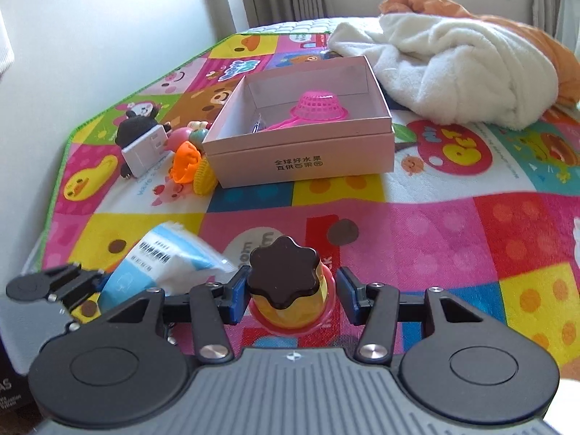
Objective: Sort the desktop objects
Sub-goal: 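Hold the tissue pack in the left gripper while the right gripper lifts the toy cup, then carry the tissue pack and toy cup over the pink box and release both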
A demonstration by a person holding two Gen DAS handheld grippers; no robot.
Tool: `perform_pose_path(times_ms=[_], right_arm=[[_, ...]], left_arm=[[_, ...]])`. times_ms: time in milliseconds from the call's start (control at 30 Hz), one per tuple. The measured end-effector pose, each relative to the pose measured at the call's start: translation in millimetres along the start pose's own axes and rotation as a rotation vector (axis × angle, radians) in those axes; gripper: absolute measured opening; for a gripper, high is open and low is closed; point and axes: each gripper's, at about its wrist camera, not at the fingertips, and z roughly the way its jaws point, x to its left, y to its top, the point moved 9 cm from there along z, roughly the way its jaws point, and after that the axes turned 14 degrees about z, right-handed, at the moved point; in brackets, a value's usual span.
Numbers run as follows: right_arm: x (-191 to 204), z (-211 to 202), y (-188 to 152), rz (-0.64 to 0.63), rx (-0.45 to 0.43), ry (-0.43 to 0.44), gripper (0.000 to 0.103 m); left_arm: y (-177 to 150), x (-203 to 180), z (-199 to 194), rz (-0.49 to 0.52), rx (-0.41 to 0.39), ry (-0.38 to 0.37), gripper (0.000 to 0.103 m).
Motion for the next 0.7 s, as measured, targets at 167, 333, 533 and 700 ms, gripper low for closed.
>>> perform_pose_path(times_ms=[167, 333, 533, 700], right_arm=[[-8.9, -17.0, -1.1, 0.011, 0.009, -0.002, 0.05], [-14.1, -31.5, 5.1, 0.002, -0.018, -0.017, 0.05], [-14.0, -42.7, 15.7, -0.012, -0.051, -0.017, 0.05], [-15.2, -44.7, 29.2, 0.001, -0.067, -0.002, 0.05]], left_arm=[[-0.8, 0.6, -21.0, -0.005, -0.03, -0.018, 0.061], [5.6, 0.5, -25.5, -0.008, -0.052, -0.027, 0.061], [31.3, -0.8, -25.5, 0.023, -0.101, -0.034, 0.061], [62.2, 2.7, -27.1, 0.061, -0.165, -0.026, 0.061]])
